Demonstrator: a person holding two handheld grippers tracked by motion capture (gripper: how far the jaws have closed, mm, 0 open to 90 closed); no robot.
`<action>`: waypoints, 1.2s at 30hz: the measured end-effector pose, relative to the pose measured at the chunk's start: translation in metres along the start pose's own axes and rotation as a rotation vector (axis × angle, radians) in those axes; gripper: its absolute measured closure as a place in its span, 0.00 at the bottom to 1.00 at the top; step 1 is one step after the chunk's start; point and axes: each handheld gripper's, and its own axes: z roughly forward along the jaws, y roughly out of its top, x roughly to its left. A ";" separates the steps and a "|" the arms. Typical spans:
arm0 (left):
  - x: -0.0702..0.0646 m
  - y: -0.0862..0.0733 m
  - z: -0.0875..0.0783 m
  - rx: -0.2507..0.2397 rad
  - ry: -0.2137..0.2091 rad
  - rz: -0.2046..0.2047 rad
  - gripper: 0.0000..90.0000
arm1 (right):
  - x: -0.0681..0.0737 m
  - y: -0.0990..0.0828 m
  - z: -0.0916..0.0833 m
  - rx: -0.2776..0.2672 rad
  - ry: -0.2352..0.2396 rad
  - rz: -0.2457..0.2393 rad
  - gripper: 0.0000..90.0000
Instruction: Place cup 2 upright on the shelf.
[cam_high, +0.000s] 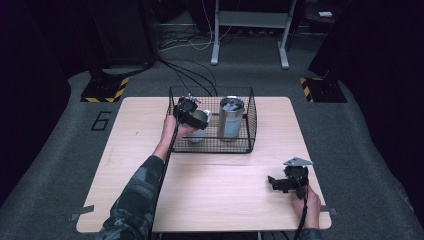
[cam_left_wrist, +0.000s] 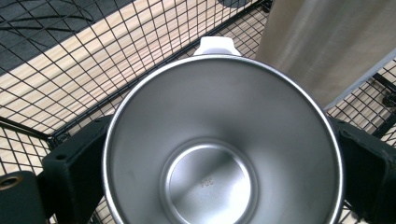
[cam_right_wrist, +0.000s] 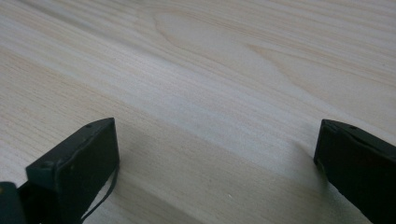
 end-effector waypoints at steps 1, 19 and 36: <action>0.000 0.000 0.001 0.004 0.000 -0.005 0.06 | 0.000 0.000 0.000 0.000 0.000 0.000 0.00; 0.001 -0.004 0.006 0.016 -0.010 -0.015 0.06 | 0.000 0.000 0.000 0.000 0.000 0.000 0.00; -0.003 -0.005 -0.008 -0.050 0.032 -0.023 0.03 | 0.000 0.000 0.000 0.001 -0.001 0.000 0.00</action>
